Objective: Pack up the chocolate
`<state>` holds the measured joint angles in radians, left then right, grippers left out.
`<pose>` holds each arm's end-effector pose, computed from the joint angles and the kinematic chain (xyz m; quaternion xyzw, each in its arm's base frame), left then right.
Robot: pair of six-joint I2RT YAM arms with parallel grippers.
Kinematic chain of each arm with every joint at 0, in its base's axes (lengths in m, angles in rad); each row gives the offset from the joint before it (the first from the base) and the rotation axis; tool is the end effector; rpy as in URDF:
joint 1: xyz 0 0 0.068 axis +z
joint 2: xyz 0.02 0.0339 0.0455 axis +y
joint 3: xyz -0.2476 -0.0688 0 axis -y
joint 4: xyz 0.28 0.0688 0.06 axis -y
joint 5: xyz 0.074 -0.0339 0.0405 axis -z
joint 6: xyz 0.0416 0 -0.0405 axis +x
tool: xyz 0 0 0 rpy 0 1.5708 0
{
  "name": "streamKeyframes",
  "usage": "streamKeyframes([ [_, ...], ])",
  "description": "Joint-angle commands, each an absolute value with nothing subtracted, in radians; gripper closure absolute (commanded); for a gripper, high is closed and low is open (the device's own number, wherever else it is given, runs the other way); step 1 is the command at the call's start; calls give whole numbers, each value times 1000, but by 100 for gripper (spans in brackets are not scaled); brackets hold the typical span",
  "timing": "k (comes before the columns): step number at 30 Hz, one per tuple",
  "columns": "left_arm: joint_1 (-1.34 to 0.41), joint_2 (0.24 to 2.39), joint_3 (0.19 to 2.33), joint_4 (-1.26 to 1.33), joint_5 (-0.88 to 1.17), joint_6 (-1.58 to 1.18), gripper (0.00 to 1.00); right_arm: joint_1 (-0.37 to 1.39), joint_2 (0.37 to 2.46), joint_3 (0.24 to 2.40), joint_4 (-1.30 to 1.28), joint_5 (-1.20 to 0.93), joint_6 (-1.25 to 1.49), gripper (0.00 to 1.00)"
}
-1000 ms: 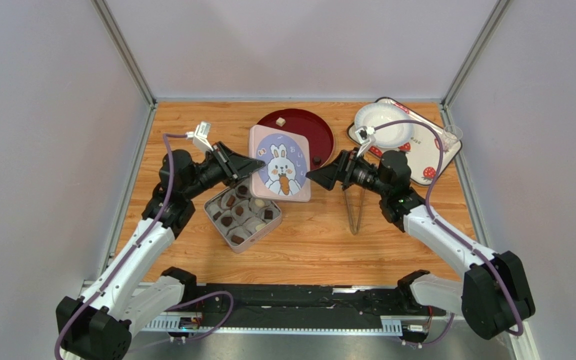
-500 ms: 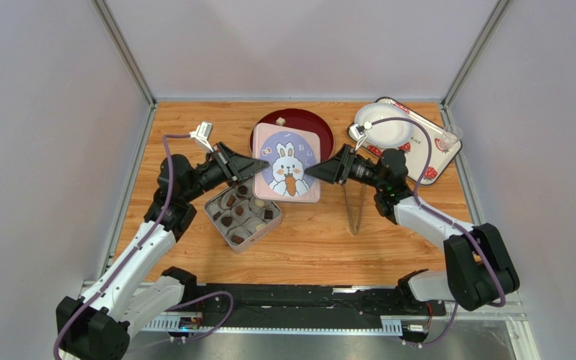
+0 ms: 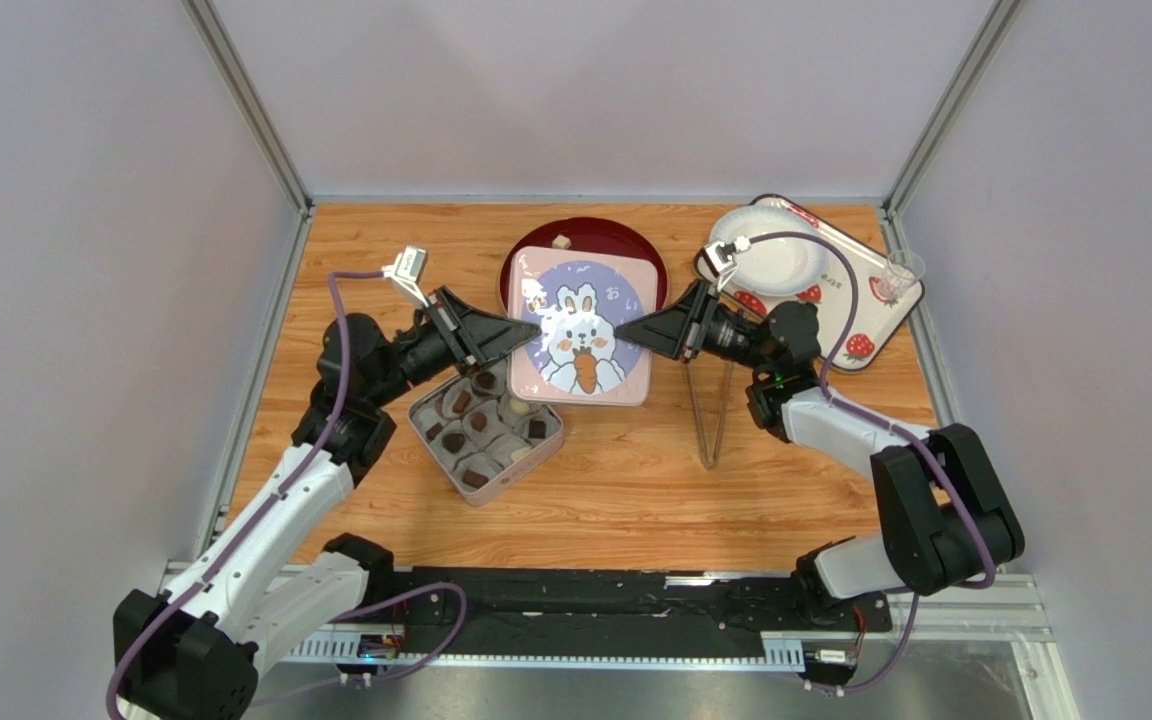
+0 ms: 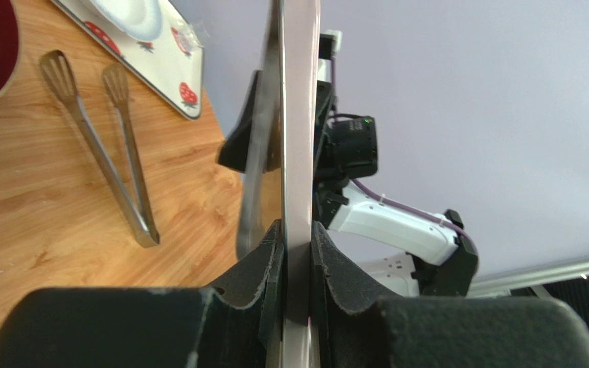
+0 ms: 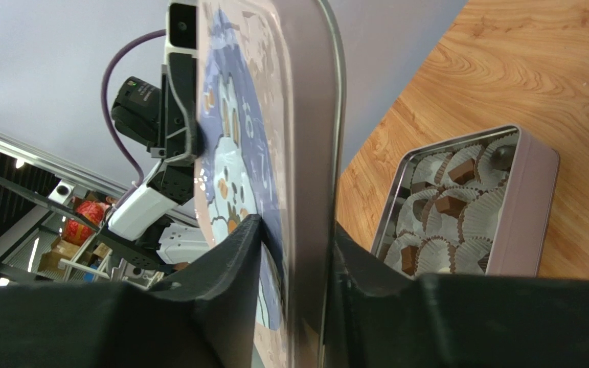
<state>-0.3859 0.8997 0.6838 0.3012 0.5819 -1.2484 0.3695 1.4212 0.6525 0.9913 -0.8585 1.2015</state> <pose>0.2330 -0.1193 0.3153 -0.0789 0.6769 -0.6473 0.3414 0.2915 0.1467 0.2291 -0.0681 0.6506 0.6860 0.3186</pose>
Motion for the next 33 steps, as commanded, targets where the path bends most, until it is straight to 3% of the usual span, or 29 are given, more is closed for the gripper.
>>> streamKeyframes([
  [1, -390, 879, 684, 243, 514, -1162, 92, 359, 1417, 647, 1078, -867, 1244, 76],
  [8, -390, 861, 706, 74, 431, -1039, 69, 357, 1407, 637, 1048, -856, 1238, 94],
  [15, -390, 824, 756, -156, 298, -876, 31, 351, 1388, 609, 1034, -839, 1238, 98],
  [25, -339, 791, 819, -531, -125, -723, 8, 327, 1301, 558, 896, -822, 1143, 100],
  [27, -286, 811, 816, -560, -132, -722, 2, 327, 1273, 549, 870, -818, 1125, 100],
  [33, -152, 902, 761, -468, -91, -718, 1, 327, 1220, 532, 752, -807, 1046, 100],
])
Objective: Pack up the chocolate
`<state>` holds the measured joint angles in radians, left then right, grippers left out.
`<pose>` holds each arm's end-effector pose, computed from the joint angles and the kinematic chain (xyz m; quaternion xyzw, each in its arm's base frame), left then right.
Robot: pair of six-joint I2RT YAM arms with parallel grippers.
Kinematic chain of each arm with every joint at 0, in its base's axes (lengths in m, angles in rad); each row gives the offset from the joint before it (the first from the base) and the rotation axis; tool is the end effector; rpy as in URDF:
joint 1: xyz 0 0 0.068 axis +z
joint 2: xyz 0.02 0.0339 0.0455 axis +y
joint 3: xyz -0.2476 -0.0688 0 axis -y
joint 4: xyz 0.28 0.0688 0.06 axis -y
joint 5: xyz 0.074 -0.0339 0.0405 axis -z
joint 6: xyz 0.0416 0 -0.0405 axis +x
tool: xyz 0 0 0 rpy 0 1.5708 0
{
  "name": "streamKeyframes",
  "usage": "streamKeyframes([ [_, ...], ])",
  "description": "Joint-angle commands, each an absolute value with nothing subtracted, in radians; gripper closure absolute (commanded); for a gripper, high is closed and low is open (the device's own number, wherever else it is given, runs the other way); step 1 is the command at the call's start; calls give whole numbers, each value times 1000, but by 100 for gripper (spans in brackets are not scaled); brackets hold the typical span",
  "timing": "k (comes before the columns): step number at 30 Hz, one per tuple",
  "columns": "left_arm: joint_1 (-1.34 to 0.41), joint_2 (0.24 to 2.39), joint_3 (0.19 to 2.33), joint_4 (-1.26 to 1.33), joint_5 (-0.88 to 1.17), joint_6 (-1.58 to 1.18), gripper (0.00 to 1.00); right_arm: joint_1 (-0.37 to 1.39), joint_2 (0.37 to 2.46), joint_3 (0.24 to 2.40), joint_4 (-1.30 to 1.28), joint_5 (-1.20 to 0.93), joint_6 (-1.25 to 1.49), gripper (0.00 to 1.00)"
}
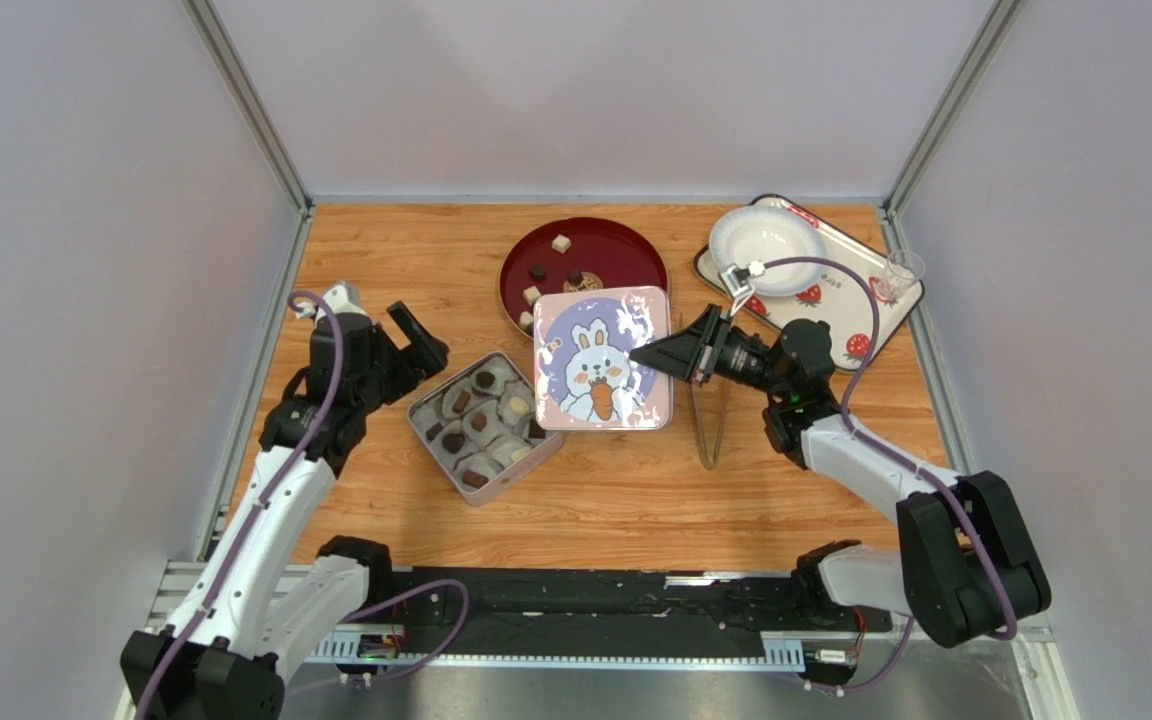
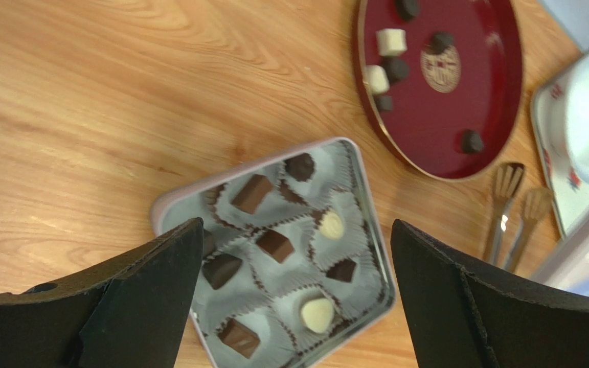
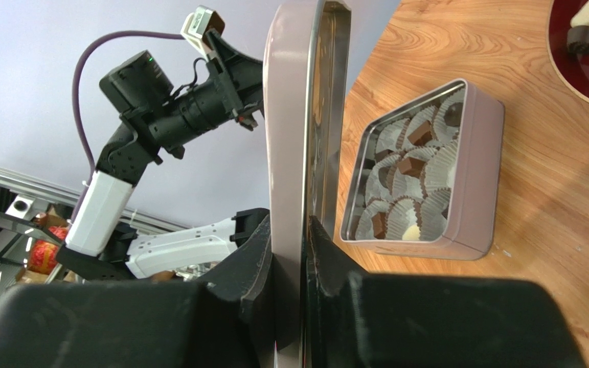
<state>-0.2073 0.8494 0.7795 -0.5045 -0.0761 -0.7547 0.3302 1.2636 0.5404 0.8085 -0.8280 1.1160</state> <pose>0.2325 -0.0457 0.2770 -0.2548 0.8402 -0.1913 0.4388 0.2706 0.1251 0.2179 -0.0367 0.6855 0.6502 0.3256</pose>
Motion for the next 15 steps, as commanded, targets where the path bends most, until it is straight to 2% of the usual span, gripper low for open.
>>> streamKeyframes([
  [1, -128, 922, 756, -451, -72, -712, 1, 325, 1218, 531, 746, -807, 1043, 100],
  [8, -45, 1185, 802, -367, 58, -687, 1, 324, 1200, 522, 706, -808, 1006, 100],
  [15, -40, 1312, 807, -334, 132, -669, 1, 319, 1172, 517, 657, -808, 977, 100],
])
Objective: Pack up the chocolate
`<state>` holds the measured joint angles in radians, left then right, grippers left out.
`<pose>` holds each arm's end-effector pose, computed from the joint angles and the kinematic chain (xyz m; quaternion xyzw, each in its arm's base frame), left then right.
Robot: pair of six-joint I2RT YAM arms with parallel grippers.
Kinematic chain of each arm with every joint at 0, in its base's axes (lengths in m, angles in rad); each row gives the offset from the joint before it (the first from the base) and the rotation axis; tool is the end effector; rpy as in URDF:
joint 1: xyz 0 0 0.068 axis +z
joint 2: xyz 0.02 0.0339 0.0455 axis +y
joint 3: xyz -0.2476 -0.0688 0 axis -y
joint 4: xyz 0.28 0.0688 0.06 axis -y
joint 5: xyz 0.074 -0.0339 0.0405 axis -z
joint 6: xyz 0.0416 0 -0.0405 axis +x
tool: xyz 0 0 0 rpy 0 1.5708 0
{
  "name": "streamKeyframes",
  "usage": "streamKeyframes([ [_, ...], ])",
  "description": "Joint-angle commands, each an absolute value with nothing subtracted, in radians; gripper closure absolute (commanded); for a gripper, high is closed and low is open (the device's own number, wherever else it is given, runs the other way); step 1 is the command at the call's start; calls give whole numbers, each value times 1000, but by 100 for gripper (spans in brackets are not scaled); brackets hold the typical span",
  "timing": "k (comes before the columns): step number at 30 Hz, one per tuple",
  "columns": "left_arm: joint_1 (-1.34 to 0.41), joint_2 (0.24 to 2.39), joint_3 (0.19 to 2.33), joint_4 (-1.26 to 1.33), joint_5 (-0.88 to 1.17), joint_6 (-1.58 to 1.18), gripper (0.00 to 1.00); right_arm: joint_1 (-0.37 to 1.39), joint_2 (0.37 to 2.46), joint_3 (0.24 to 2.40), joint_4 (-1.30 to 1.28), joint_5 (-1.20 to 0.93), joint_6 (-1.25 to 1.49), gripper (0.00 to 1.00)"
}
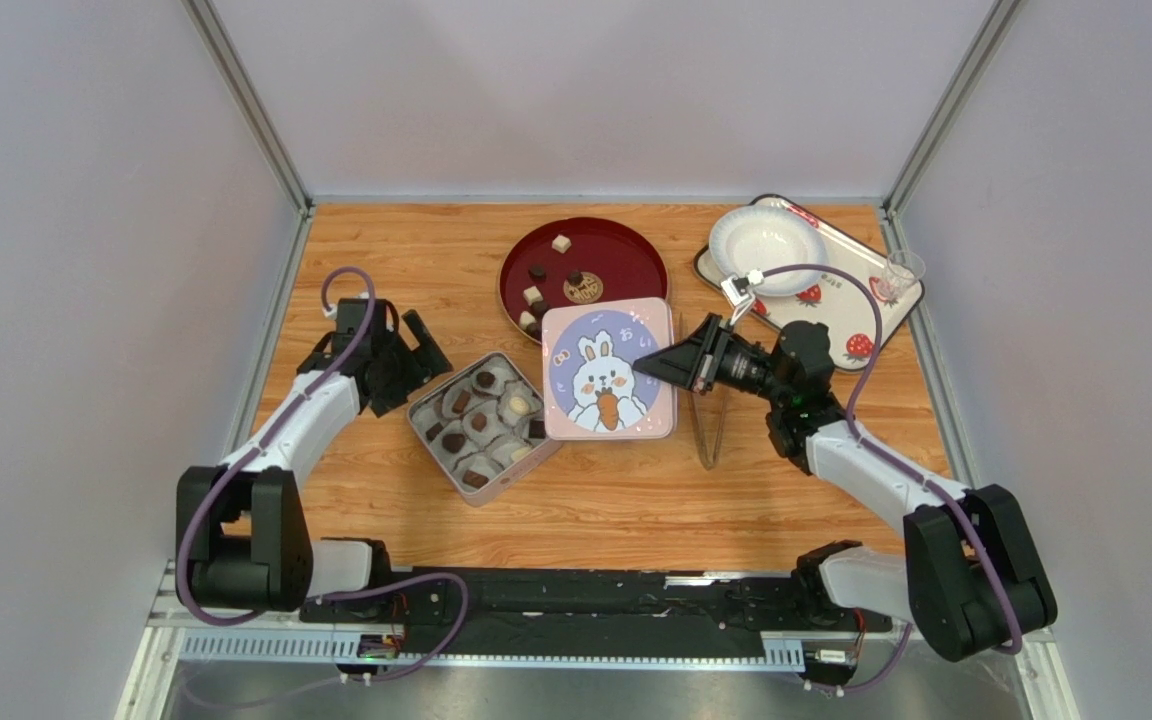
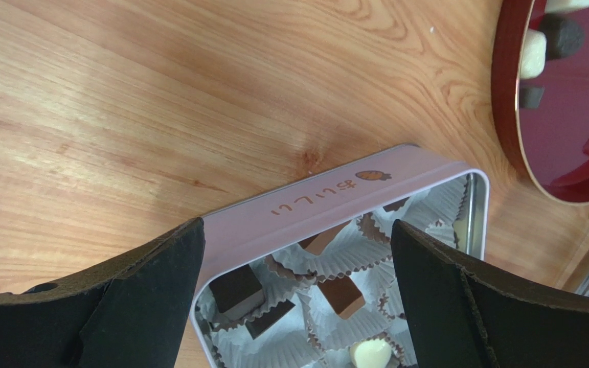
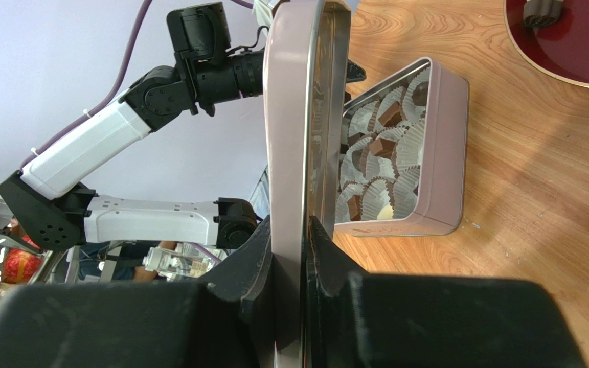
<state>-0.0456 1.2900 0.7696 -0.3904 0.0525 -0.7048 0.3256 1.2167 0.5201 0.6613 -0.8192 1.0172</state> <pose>0.2946 -0.0156 0.1730 -0.2980 0.8976 -0.1418 0.2923 0.2648 0.1215 0.2085 -0.0365 0.7146 0.6206 0.3205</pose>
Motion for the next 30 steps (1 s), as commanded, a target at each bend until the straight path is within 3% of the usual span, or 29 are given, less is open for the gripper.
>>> streamKeyframes([
  [1, -40, 1313, 802, -336, 141, -667, 1, 319, 1169, 515, 652, -807, 973, 100],
  [14, -80, 1166, 594, -272, 373, -773, 5, 316, 1131, 468, 646, -741, 1041, 100],
  [30, -397, 896, 494, -264, 365, -949, 6, 342, 1100, 403, 644, -669, 1126, 100],
])
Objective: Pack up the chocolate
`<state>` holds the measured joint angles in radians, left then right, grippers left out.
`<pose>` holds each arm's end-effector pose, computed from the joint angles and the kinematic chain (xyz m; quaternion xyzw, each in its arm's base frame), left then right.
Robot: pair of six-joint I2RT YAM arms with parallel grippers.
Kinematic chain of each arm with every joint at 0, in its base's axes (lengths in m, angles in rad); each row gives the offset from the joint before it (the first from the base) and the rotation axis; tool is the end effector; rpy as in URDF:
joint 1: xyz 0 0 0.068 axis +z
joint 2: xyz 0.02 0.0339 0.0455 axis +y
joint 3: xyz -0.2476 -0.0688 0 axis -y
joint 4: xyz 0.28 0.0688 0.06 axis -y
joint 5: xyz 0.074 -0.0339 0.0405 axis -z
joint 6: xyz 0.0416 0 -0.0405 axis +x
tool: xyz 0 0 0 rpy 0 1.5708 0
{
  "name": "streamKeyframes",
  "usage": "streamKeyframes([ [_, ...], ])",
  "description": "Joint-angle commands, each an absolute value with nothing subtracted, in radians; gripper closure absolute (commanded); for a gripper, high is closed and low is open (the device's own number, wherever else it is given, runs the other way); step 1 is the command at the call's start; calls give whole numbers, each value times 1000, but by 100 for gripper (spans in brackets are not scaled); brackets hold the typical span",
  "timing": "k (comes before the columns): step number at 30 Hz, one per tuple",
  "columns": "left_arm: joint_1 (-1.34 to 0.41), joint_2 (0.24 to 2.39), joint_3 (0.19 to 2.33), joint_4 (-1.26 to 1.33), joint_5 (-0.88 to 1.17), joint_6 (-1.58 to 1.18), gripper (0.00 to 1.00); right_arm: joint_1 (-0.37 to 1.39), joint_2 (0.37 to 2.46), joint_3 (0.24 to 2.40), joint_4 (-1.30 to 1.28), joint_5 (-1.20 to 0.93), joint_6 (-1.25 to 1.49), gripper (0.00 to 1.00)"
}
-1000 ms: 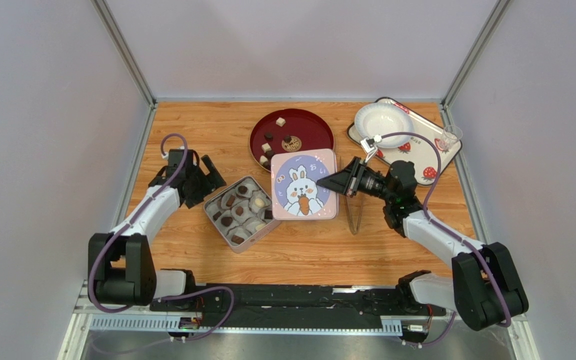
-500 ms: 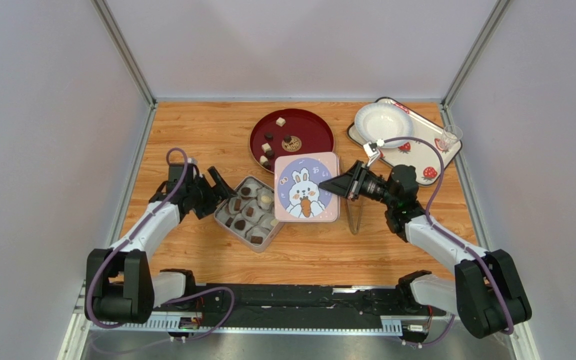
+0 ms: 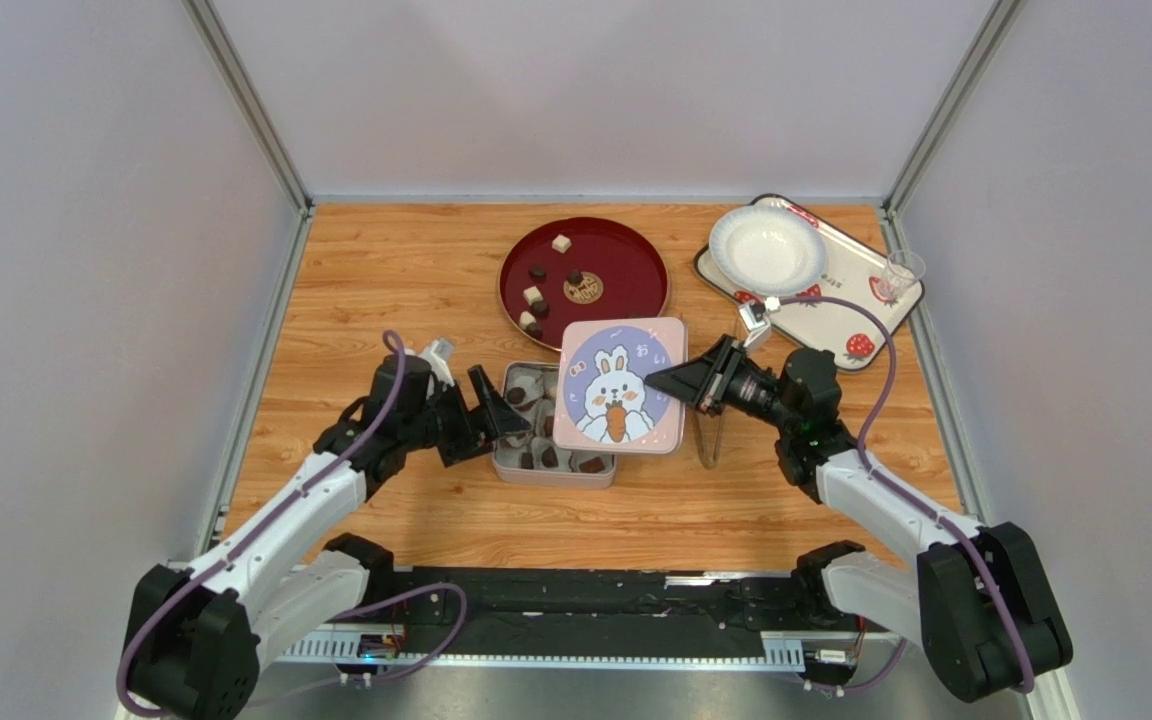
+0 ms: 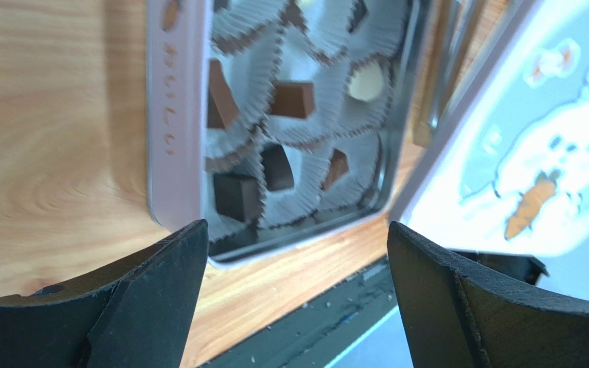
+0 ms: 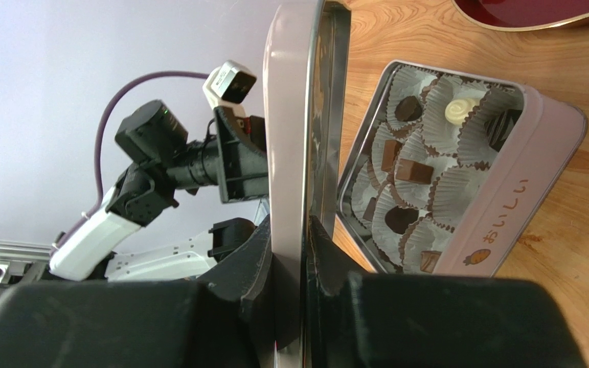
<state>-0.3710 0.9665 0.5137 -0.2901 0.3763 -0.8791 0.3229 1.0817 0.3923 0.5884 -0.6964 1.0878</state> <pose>0.2185 -0.1014 0.1725 -0.1532 0.8894 -0.3701 0.2202 0.2412 0.1088 0.1896 0.0480 0.7324 0.6013 0.3158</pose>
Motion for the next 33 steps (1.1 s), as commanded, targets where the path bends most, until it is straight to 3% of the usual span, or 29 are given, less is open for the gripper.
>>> streamKeyframes([
  [1, -396, 861, 492, -276, 347, -953, 6, 350, 1109, 403, 662, -664, 1153, 100],
  [9, -361, 693, 555, -416, 52, -931, 6, 462, 1293, 488, 773, -603, 1215, 100],
  [15, -204, 762, 557, -339, 181, -928, 6, 540, 1459, 561, 929, -560, 1341, 100],
  [26, -196, 919, 561, -222, 268, -876, 6, 641, 1703, 601, 1049, -430, 1402, 100],
  [33, -196, 1073, 561, -175, 357, -833, 6, 643, 1698, 537, 1039, -376, 1365, 100],
])
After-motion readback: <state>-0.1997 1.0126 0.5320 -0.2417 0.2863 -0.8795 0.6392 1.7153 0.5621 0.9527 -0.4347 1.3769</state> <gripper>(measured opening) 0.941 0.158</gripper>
